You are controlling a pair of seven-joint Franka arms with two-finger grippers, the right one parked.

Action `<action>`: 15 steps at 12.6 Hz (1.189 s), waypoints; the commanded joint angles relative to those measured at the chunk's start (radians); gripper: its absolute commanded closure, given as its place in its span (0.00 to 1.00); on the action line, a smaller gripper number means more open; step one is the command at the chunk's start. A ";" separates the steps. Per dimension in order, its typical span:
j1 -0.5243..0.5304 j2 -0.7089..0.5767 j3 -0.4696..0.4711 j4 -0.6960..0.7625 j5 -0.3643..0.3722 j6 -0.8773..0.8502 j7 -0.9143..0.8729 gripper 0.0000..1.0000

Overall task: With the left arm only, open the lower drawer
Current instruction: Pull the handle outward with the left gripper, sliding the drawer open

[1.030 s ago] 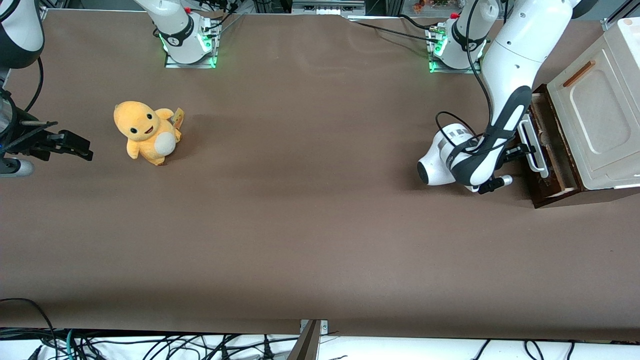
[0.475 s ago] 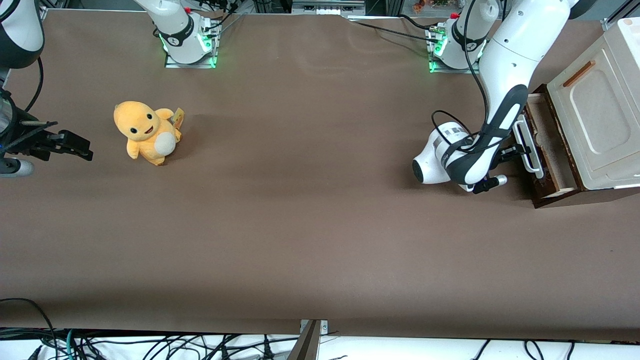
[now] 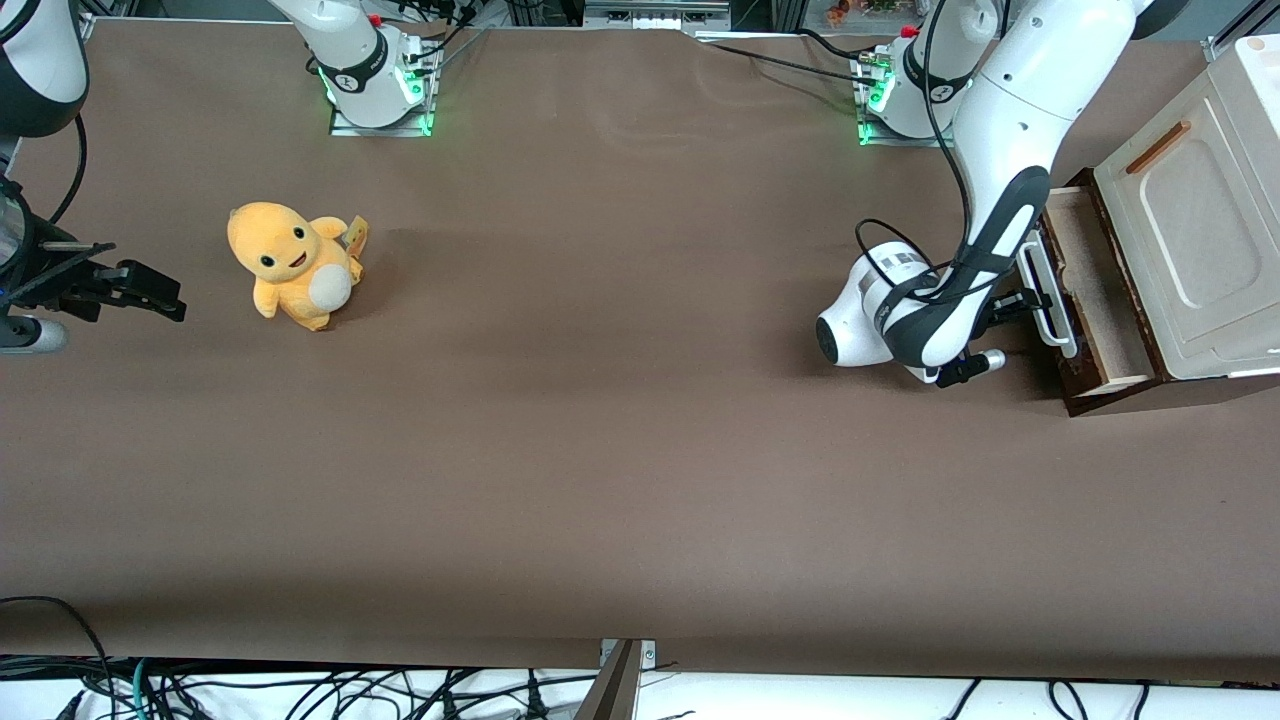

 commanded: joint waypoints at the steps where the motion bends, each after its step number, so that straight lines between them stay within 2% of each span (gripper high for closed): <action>1: -0.008 0.006 -0.010 0.028 -0.041 -0.020 0.017 0.88; 11: -0.008 0.006 -0.019 0.033 -0.060 -0.020 0.019 0.88; 15: -0.008 0.006 -0.019 0.057 -0.098 -0.020 0.017 0.88</action>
